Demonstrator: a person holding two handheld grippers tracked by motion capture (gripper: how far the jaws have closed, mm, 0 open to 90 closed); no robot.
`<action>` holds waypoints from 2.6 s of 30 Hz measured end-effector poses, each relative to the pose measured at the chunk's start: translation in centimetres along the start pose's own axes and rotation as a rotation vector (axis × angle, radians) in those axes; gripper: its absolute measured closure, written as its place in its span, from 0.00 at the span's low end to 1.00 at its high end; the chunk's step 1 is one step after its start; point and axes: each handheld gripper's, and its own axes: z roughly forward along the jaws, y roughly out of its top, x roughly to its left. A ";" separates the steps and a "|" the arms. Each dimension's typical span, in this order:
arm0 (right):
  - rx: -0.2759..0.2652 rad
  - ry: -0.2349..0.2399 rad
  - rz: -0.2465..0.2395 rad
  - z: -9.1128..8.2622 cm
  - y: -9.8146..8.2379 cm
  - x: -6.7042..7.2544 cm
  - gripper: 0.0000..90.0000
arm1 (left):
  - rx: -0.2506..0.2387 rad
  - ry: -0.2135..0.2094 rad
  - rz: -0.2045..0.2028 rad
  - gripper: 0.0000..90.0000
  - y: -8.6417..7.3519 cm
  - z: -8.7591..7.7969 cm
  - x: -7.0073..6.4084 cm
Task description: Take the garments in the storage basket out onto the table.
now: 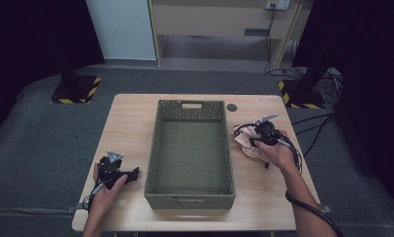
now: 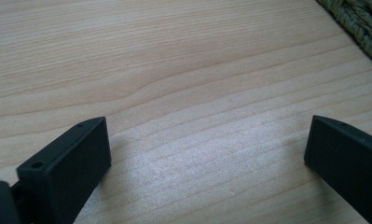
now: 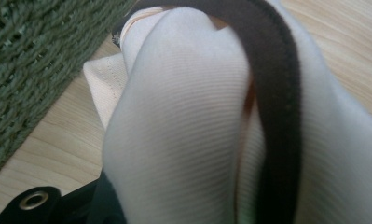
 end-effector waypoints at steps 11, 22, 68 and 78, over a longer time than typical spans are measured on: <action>0.023 0.006 0.009 1.1 -0.7 0.1 0.60 | 0.000 0.000 0.000 0.00 0.0 0.0 0.0; 0.033 0.005 0.044 2.1 -1.1 0.0 0.53 | 0.000 0.000 0.000 0.00 0.0 0.0 0.0; -0.237 0.021 0.064 -8.9 -2.1 1.2 0.03 | 0.000 0.000 0.000 0.00 0.0 0.0 0.0; -0.241 0.038 0.041 -10.0 -4.1 1.9 0.03 | 0.000 0.000 0.000 0.00 0.0 0.0 0.0</action>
